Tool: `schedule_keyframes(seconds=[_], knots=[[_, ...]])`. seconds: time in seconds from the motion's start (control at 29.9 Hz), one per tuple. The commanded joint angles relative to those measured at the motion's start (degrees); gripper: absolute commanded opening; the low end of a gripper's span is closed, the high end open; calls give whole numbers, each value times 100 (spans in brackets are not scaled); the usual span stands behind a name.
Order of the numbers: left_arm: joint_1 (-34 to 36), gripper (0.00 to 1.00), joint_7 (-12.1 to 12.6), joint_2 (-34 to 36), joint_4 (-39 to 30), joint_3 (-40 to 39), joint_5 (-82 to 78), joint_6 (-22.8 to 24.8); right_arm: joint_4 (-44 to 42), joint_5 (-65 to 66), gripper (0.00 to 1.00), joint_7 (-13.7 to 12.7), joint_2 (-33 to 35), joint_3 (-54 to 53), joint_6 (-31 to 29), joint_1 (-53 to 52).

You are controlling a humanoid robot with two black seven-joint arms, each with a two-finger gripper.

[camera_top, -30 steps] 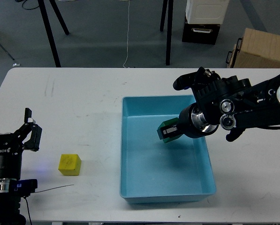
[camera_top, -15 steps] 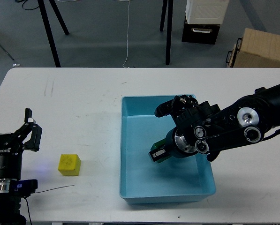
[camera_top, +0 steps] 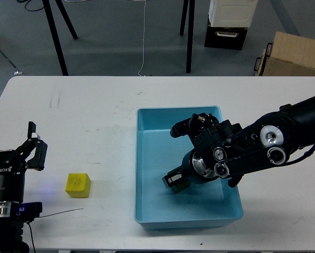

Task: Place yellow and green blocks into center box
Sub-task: 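Lower the green cube into the tray and open the right gripper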

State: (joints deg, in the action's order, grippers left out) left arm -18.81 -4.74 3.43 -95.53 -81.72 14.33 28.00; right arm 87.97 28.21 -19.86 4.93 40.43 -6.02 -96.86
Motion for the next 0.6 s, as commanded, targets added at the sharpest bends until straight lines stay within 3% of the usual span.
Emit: schedule_keyframes(seconds=[0.0, 0.07, 0.33, 0.57], knots=[[0, 100, 0, 0, 0, -1, 0, 0, 1, 0, 70, 0, 8, 0, 4, 0], [0, 100, 0, 0, 0, -1, 0, 0, 1, -8, 75, 0, 8, -9, 13, -8], [26, 100, 0, 0, 0, 7, 0, 0, -289, -360, 76, -9, 192, -202, 4, -368], [105, 100, 8, 17, 8, 7, 0, 0, -895, -701, 77, 9, 1070, -1009, -233, -764]])
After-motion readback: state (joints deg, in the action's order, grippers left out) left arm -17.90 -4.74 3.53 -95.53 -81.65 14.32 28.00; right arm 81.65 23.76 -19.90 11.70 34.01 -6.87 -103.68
